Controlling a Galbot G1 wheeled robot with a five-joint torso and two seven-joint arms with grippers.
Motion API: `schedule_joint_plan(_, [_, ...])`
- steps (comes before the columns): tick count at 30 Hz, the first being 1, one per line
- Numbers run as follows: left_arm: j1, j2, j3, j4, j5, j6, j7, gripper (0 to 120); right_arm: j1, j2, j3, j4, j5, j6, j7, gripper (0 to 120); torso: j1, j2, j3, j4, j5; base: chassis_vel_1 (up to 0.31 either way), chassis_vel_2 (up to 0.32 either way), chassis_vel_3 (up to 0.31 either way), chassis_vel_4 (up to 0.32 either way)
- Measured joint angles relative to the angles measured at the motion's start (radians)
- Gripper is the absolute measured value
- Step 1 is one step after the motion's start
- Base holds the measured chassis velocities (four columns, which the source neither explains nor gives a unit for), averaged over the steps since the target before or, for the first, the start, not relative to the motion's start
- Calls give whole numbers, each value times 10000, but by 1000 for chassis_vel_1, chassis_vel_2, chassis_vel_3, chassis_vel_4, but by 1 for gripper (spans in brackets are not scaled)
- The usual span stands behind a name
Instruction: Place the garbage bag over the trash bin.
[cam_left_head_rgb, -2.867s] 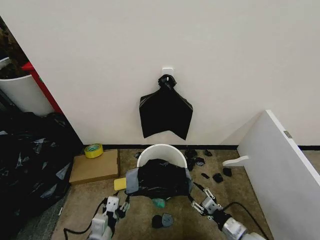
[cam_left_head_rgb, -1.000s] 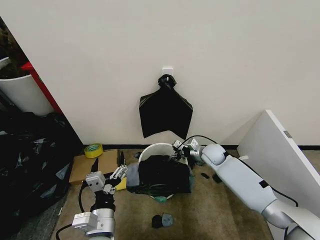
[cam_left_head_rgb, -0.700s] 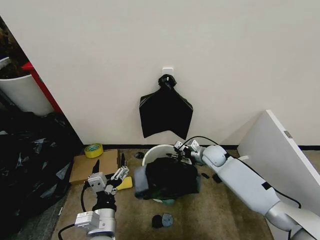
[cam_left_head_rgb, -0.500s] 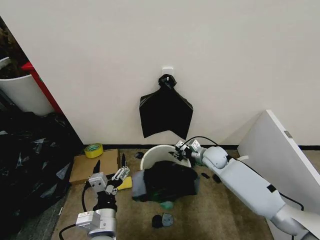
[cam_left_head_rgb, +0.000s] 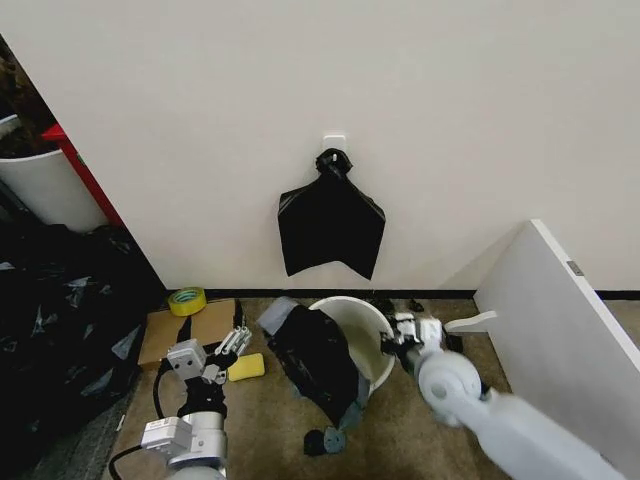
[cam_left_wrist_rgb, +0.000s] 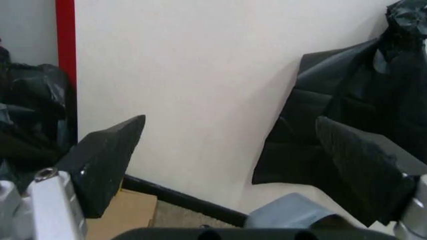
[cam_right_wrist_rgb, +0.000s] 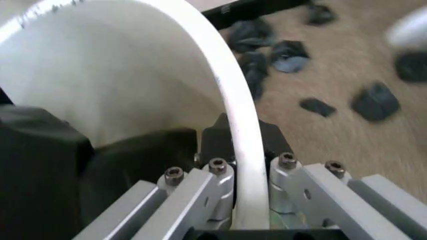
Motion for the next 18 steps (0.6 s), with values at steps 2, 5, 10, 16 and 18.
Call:
schedule_joint_plan(2, [-6, 2, 25, 9, -1, 21, -11, 100, -340, 468, 108, 119, -314, 532, 566, 1, 0, 0, 0, -1, 2, 0, 0, 0, 0])
schedule_joint_plan(5, [-14, -5, 86, 24, 0, 54, -32, 100, -652, 1167, 167, 129, -767, 1079, 1123, 1, 0, 0, 0, 3, 1, 0, 0, 0, 0])
schedule_joint_plan(10, [12, 29, 129, -7, 7, 83, -52, 100, -1030, 1975, 317, -204, -1184, 1861, 1160, 1, 0, 0, 0, 2, 0, 0, 0, 0, 0])
schedule_joint_plan(16, [34, 137, -33, 20, 4, 87, -117, 100, -1293, 2146, 538, 53, -954, 1964, 1212, 16, 0, 0, 0, 3, 0, 0, 0, 0, 0])
schedule_joint_plan(18, [21, 155, -46, 48, -1, 104, -123, 100, -1355, 2111, 607, 203, -891, 1881, 1255, 20, 0, 0, 0, 3, 1, 0, 0, 0, 0])
